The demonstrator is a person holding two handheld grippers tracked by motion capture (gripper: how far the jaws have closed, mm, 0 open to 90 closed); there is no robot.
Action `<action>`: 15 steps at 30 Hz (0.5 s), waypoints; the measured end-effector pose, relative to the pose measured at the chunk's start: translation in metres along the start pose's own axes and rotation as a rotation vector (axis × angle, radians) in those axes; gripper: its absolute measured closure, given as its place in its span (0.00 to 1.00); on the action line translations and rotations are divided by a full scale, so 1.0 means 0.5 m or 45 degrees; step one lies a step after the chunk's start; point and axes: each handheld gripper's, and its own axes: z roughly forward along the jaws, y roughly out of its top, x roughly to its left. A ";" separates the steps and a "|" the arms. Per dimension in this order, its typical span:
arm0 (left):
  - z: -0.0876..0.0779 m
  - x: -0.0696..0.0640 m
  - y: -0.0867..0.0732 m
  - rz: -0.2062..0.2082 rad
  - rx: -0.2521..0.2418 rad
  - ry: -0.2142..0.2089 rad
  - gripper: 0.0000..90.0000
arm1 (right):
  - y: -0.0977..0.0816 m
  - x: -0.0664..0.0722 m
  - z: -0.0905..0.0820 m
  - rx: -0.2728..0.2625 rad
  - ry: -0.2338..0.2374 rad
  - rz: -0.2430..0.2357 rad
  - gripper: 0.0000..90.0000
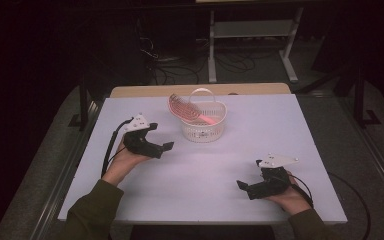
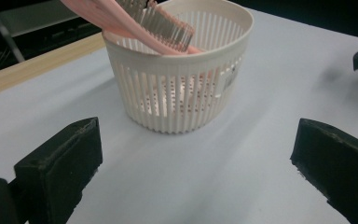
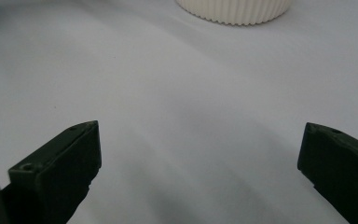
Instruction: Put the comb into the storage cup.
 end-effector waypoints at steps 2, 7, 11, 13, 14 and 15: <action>-0.004 -0.002 -0.006 0.000 0.011 -0.008 0.01 | 0.000 0.000 0.000 0.001 0.000 0.000 0.00; -0.017 -0.010 -0.020 0.003 0.006 -0.026 0.00 | 0.000 0.001 0.000 -0.001 -0.001 0.001 0.00; -0.026 -0.016 -0.036 0.007 0.031 -0.031 0.00 | 0.000 0.000 -0.001 -0.002 0.000 0.001 0.00; -0.031 -0.019 -0.044 0.003 0.040 -0.028 0.00 | 0.000 0.000 -0.001 -0.003 0.001 -0.001 0.00; -0.032 -0.019 -0.047 0.001 0.042 -0.034 0.00 | 0.000 0.000 -0.001 -0.003 0.000 0.000 0.00; -0.034 -0.020 -0.049 0.002 0.045 -0.036 0.00 | 0.000 0.000 -0.001 -0.003 0.000 0.002 0.00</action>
